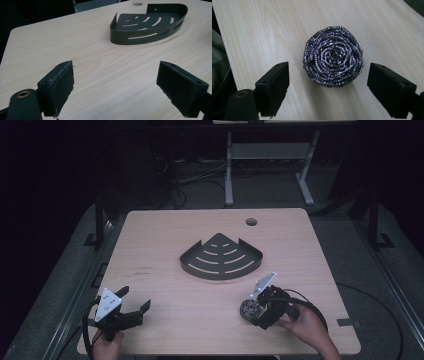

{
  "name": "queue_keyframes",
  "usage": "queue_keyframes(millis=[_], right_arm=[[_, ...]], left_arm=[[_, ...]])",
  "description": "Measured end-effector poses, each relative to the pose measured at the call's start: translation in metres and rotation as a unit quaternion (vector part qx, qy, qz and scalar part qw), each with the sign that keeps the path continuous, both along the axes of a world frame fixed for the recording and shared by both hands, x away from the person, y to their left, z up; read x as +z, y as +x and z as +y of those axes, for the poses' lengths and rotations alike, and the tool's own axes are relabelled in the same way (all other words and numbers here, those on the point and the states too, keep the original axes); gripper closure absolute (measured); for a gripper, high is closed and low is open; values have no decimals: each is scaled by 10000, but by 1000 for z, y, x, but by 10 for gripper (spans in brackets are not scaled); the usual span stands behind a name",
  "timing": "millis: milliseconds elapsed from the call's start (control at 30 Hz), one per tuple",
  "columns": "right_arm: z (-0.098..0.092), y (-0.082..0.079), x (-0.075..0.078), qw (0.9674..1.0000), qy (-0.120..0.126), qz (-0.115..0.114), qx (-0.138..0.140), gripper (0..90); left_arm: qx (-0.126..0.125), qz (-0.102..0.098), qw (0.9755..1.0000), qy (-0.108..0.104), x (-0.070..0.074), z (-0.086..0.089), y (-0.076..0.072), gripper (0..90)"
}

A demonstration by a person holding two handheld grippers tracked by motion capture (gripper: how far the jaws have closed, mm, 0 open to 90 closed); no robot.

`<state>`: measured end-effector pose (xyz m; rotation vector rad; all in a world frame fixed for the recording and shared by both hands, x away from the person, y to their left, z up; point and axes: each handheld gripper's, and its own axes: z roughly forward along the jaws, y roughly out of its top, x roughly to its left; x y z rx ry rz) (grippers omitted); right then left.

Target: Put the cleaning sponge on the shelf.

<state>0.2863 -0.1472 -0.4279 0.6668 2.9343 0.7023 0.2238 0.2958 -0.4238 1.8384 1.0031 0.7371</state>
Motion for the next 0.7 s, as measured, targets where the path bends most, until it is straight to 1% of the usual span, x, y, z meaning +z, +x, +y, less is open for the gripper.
queue_keyframes(millis=[333, 533, 600, 700], right_arm=[[9, 6, -2, 9999, -133, 40, 82, 175], [12, 11, -6, 9997, -197, 133, 72, 177], [13, 12, -8, 9996, -234, 157, 89, 190], [15, 13, -9, 9994, -271, 170, 106, 194]], left_arm=[[15, -17, 10000, -9, 0, 0, 0, 137], [20, -12, 10000, -31, 1, 1, 0, 137], [18, -17, 10000, -30, 1, 1, 0, 138], [22, -17, 10000, -36, 1, 1, 0, 137]])
